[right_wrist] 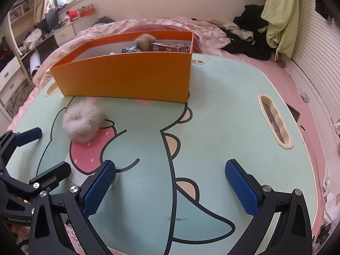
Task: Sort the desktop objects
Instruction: 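Lift the white pompom out and set it on the table, open left gripper, then grasp the brown fluffy pompom in the orange box with the right gripper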
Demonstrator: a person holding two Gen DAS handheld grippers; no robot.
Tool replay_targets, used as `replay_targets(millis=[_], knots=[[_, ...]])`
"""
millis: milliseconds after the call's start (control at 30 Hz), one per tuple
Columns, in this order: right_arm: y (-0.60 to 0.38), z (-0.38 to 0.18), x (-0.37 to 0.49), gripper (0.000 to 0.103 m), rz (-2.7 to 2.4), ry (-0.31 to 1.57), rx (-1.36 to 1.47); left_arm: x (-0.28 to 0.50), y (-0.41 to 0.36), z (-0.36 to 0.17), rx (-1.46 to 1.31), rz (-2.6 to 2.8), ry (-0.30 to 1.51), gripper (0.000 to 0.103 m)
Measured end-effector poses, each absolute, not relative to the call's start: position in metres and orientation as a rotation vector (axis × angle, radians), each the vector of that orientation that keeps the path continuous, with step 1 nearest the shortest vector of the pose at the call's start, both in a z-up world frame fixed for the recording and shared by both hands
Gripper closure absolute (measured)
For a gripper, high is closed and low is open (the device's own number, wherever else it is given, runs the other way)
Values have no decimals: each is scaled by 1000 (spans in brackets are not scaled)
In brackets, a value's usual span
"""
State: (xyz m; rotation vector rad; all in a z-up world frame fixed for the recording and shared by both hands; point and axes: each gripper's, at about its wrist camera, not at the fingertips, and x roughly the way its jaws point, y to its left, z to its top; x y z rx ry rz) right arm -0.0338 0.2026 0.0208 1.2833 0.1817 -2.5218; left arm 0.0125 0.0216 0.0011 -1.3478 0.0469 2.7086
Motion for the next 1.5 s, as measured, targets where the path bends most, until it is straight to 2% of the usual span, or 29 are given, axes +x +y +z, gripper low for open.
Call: replay_targets(millis=[33,100,233,267,333,400,500,633,733,833,867,900,1100,1367,1500], knots=[[205,21,-34,2,-2508,166,1282,13,22,1,-1347,2709,45,0],[203,32,-36,13,-2498,134,1253,12,21,1,-1345,2708,43,0],[186,78,-54,14,-2462,82,1109,12,21,2,-1344,2709,43,0],[181,90,-63,17,-2441,58,1083,12,21,2,-1344,2709,43,0],[166,107,-89,25,-2398,26,1072,12,21,2,-1344,2709,43,0],[148,113,-124,38,-2359,8,1126,12,20,2,-1344,2709,43,0],[127,104,-176,52,-2309,-65,1252,12,20,2,-1343,2709,43,0],[111,90,-211,52,-2352,-55,1364,13,20,2,-1339,2709,41,0],[112,75,-224,57,-2325,-95,1438,13,20,3,-1334,2709,41,0],[104,62,-235,57,-2325,-39,1495,13,20,3,-1331,2709,40,0],[100,57,-239,64,-2311,-30,1520,13,20,3,-1331,2709,40,0],[98,51,-241,77,-2303,-19,1537,13,20,3,-1331,2709,39,0],[107,58,-233,81,-2274,-99,1474,13,21,3,-1331,2710,38,0],[154,134,-156,81,-2338,-205,1106,14,20,3,-1331,2710,38,0],[186,123,-113,81,-2275,-246,1091,14,20,3,-1331,2711,38,0]])
